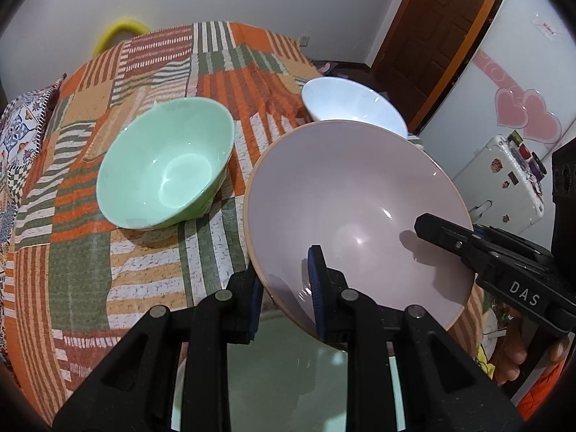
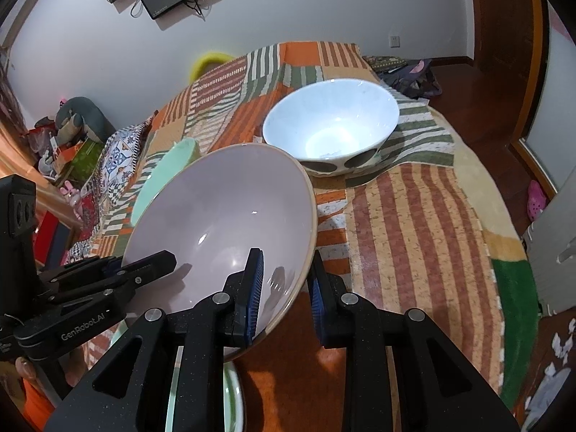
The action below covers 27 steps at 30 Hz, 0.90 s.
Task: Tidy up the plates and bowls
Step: 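Grasp the pale pink bowl rim with both tools and lift it, then carry the pink bowl beside the plate stack and lower it with both tools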
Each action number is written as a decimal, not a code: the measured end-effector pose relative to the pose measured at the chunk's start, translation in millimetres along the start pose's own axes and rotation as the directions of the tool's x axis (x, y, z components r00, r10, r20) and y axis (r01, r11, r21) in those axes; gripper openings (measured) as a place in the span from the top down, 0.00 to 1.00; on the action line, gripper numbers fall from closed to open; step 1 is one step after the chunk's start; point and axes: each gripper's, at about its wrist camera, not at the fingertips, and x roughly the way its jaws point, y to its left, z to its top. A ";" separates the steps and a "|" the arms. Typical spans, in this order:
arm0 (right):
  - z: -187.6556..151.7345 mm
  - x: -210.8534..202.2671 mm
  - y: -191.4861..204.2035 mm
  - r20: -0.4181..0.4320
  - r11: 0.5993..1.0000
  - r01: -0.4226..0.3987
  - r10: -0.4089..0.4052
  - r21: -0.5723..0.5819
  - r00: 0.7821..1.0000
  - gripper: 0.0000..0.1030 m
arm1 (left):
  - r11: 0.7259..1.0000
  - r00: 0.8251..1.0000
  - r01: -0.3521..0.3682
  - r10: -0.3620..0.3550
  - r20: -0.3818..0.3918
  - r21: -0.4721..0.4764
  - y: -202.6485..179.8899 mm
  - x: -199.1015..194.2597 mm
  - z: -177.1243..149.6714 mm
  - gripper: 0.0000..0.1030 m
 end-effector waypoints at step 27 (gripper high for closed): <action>-37.9 -44.5 78.4 0.041 0.986 -0.092 0.098 -0.136 0.994 0.78 | 0.997 0.992 -0.062 0.066 0.111 -0.046 35.0 -127.0 -73.2 0.77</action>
